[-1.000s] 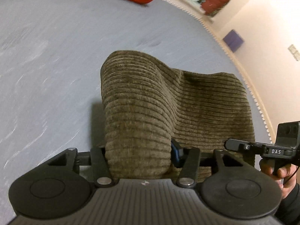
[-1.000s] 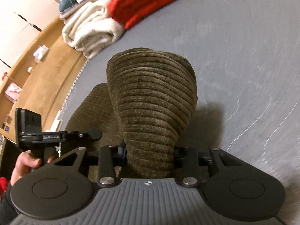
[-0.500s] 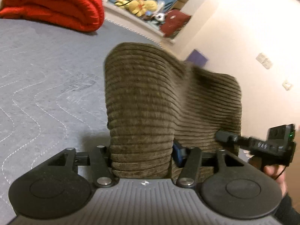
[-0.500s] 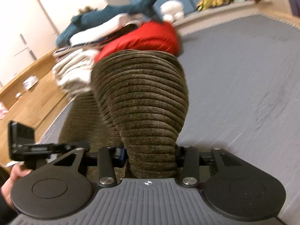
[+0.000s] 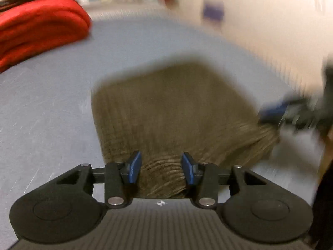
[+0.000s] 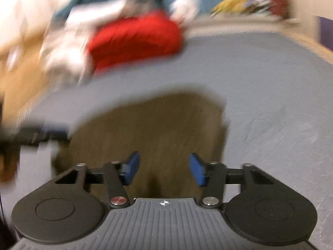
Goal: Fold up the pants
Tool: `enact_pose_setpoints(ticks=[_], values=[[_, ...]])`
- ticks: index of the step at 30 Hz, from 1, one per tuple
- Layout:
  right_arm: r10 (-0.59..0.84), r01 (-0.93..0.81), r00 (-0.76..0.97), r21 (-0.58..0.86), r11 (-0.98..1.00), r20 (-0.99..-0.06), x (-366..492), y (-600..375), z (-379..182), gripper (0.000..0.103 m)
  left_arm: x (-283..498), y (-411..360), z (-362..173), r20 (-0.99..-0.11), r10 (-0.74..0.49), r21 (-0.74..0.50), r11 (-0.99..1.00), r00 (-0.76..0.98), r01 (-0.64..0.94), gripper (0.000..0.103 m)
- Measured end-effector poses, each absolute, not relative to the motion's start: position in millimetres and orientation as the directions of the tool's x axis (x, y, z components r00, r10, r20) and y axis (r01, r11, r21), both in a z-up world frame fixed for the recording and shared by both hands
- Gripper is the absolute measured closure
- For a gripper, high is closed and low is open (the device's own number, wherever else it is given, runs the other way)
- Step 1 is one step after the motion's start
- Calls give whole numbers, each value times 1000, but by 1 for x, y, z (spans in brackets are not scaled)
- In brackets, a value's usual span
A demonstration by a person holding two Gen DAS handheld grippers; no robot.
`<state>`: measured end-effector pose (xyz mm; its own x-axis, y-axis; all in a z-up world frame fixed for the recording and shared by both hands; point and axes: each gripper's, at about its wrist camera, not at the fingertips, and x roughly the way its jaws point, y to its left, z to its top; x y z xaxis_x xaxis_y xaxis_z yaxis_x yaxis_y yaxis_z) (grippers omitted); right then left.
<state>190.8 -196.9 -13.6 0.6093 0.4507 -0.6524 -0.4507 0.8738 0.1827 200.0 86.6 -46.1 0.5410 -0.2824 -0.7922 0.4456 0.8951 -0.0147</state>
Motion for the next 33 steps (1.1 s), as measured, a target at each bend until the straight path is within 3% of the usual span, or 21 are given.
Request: enact_pose_setpoints(ticks=[2,8,10,11,12,13,14,15,18,20,22,24,27,29,32,33], values=[[402,-518,562,72,852,-723,183,-186,-36,59,188,78,-54,-795,-246,70,870,554,487,55],[418,-488,556,125,864,-719,189,-198,-31,60,183,94,-41,-788,-270,7,895,554,447,55],[403,-463,592,114,879,-698,182,-193,-26,60,179,106,-30,-762,-293,-44,913,578,405,52],[402,-443,614,125,888,-679,176,-196,-24,58,182,111,-25,-747,-303,-82,926,592,369,43],[405,-420,630,148,895,-663,174,-200,-22,45,183,119,-22,-732,-300,-116,940,612,321,27],[405,-387,642,181,904,-650,173,-204,-20,32,184,125,-20,-725,-279,-129,953,629,274,20],[395,-332,653,225,916,-645,173,-209,-20,6,185,131,-21,-729,-254,-142,965,636,222,15],[386,-278,650,268,922,-655,174,-214,-25,5,188,135,-26,-745,-249,-172,968,618,183,15],[412,-177,561,382,907,-719,180,-223,-53,7,197,137,-53,-810,-301,-273,953,504,130,14],[428,-113,528,439,891,-733,180,-226,-71,8,197,136,-68,-807,-365,-366,926,464,92,18],[460,-93,519,488,868,-720,179,-226,-78,18,197,132,-72,-798,-388,-406,912,461,65,25],[446,-101,552,474,874,-705,178,-227,-74,40,195,126,-62,-789,-392,-407,910,472,75,38],[408,-40,630,497,867,-661,173,-241,-57,52,188,120,-50,-738,-491,-503,857,463,108,50],[356,-6,671,475,880,-650,174,-251,-50,52,182,107,-47,-764,-452,-429,889,461,162,50],[348,-14,607,429,903,-714,180,-242,-64,44,181,92,-57,-817,-329,-287,944,474,161,30],[328,-25,609,396,918,-722,178,-237,-66,42,179,92,-53,-818,-302,-260,953,490,154,28]])
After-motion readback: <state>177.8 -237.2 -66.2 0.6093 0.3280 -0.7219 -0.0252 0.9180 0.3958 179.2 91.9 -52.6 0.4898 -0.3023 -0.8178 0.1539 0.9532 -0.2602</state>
